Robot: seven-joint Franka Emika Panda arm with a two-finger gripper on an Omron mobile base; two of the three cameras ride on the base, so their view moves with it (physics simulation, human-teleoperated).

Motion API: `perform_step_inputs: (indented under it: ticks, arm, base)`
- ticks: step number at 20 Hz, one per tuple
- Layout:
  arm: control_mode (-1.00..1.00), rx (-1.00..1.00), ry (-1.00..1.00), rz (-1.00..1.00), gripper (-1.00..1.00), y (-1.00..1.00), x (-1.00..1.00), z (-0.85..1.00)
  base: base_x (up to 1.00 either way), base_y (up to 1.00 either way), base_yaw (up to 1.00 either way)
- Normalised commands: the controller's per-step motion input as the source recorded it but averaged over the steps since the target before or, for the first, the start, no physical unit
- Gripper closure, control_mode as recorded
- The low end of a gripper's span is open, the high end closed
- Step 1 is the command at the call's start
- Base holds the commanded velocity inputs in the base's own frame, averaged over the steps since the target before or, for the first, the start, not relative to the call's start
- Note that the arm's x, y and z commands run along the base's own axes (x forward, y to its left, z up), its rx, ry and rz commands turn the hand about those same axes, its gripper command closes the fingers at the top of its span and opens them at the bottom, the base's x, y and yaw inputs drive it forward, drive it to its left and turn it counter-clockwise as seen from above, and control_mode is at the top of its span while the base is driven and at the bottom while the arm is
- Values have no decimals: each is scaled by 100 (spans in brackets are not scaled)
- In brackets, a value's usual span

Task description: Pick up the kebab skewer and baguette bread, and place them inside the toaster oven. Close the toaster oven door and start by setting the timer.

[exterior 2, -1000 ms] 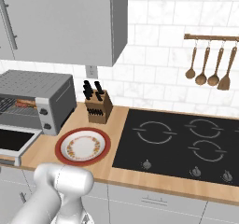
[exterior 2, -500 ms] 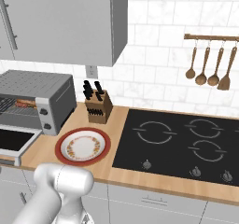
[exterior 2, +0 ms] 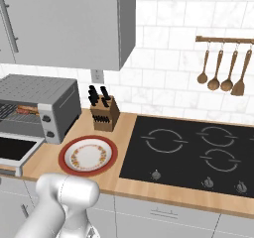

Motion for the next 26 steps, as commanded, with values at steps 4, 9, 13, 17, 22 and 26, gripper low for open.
perform_step_inputs:
  ticks: [4, 9, 13, 17, 22, 26]
  arm:
    - [-100, 0, 0, 3, -100, 0, 35, 44]
    - [-100, 0, 0, 1, -100, 0, 28, 56]
    - [-100, 0, 0, 0, -100, -1, 11, 68]
    - [-100, 1, 0, 0, -100, -4, 29, 66]
    - [-100, 6, 0, 0, -100, -20, 50, 55]
    - [-100, 6, 0, 0, -100, -21, 53, 52]
  base:
    - [0, 0, 0]
    - [0, 0, 0]
    - [0, 0, 0]
    - [0, 0, 0]
    - [0, 0, 0]
    - [0, 0, 0]
